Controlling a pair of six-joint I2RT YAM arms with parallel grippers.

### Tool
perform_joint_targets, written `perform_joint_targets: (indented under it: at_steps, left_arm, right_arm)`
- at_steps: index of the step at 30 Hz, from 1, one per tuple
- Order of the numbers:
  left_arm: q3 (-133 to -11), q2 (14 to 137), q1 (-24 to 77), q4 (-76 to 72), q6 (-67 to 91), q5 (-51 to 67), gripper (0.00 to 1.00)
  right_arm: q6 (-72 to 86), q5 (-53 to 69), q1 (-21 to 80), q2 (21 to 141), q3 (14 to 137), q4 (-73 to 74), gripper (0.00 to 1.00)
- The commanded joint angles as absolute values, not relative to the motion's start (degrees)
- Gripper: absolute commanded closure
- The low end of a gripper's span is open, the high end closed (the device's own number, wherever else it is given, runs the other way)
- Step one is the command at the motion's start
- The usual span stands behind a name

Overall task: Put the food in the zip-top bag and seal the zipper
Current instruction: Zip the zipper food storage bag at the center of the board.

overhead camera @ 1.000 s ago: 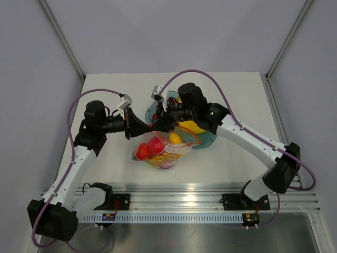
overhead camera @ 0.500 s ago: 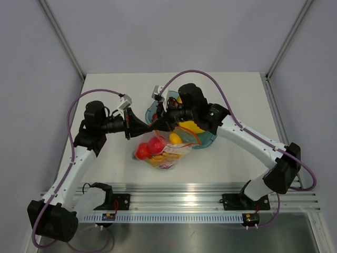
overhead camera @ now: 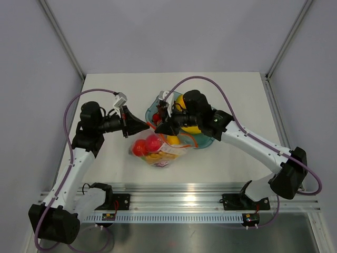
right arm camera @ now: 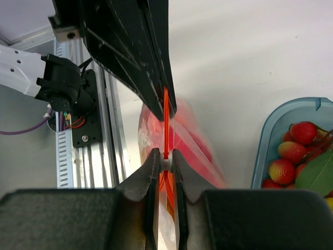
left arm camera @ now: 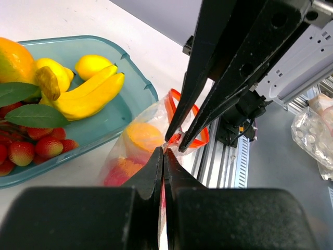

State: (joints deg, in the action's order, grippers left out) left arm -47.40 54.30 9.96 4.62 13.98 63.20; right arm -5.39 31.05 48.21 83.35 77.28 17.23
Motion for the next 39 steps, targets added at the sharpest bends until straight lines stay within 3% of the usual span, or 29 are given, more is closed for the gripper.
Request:
perform_joint_targets:
  at_steps: [1, 11, 19, 28, 39]
  left_arm:
    - [-49.3, 51.94, 7.22, -1.32, 15.47, 60.21, 1.0]
    - [-52.82, 52.29, 0.97, -1.85, 21.62, 50.12, 1.0]
    - [-59.94, 52.65, 0.0, 7.29, 18.73, 38.95, 1.0]
    - [-64.6, 53.0, -2.72, 11.07, 17.23, 35.77, 1.0]
    - [-71.97, 54.75, -2.81, 20.9, 11.61, 24.54, 1.0]
  right_arm:
    - [-6.33, 28.83, 47.9, 80.07, 75.5, 20.13, 1.0]
    - [-4.75, 26.11, 47.81, 74.63, 69.18, 20.83, 1.0]
    - [-2.03, 24.87, 47.81, 69.53, 61.89, 21.62, 1.0]
    - [2.81, 26.54, 47.9, 65.83, 56.16, 19.43, 1.0]
    - [10.89, 32.96, 54.4, 75.82, 62.47, 7.57, 1.0]
